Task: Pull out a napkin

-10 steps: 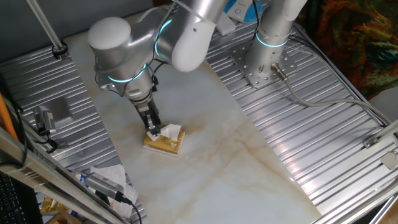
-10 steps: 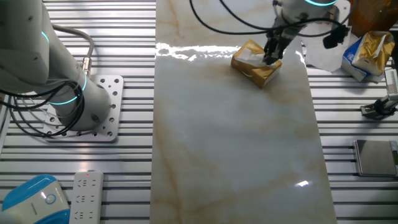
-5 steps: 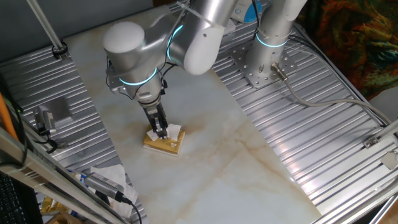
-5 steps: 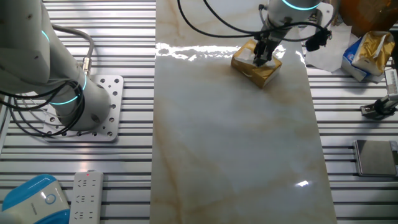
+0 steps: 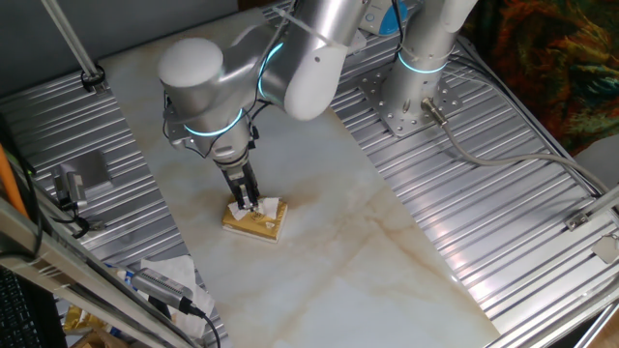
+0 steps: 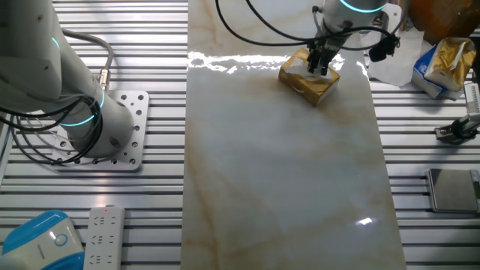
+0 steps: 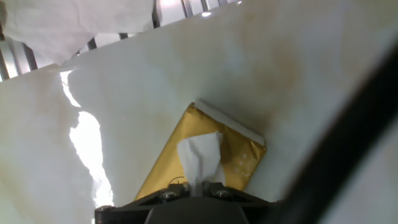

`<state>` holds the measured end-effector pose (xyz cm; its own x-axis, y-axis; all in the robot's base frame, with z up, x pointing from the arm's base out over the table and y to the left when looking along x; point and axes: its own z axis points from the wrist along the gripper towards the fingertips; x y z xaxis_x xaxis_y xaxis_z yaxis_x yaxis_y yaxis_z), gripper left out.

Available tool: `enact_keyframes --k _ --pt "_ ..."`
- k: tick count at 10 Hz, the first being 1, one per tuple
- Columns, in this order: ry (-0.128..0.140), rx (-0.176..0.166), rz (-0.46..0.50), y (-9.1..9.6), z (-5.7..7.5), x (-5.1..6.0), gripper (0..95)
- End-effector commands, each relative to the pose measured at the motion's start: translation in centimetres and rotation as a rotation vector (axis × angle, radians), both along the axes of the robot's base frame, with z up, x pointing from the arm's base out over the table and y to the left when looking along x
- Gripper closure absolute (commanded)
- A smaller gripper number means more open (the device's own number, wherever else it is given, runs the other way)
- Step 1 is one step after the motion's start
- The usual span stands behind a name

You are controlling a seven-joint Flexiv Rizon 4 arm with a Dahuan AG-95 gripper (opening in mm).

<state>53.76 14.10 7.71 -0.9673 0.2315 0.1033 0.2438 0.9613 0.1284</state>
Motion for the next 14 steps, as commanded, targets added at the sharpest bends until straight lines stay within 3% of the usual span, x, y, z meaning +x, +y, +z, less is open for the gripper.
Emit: enact_keyframes --k 1,3,4,6,7,10,12,14 --pt "0.006 -0.015 0.004 -0.1 0.4 0.2 95.0" --pt "0.009 -0.032 0.020 -1.2 1.5 0.2 95.0" --pt "0.011 -0.034 0.034 -3.2 2.1 0.2 95.0" --pt "0.017 -0.048 0.062 -6.1 4.4 -1.0 95.0" --pt "0.022 -0.092 0.105 -7.8 6.0 -1.5 95.0" --pt "0.011 -0.103 0.164 -13.4 8.1 -3.1 95.0" --pt "0.021 -0.114 0.164 -13.8 10.7 -4.1 95.0" --pt "0.021 -0.129 0.196 -13.7 11.4 -4.3 95.0"
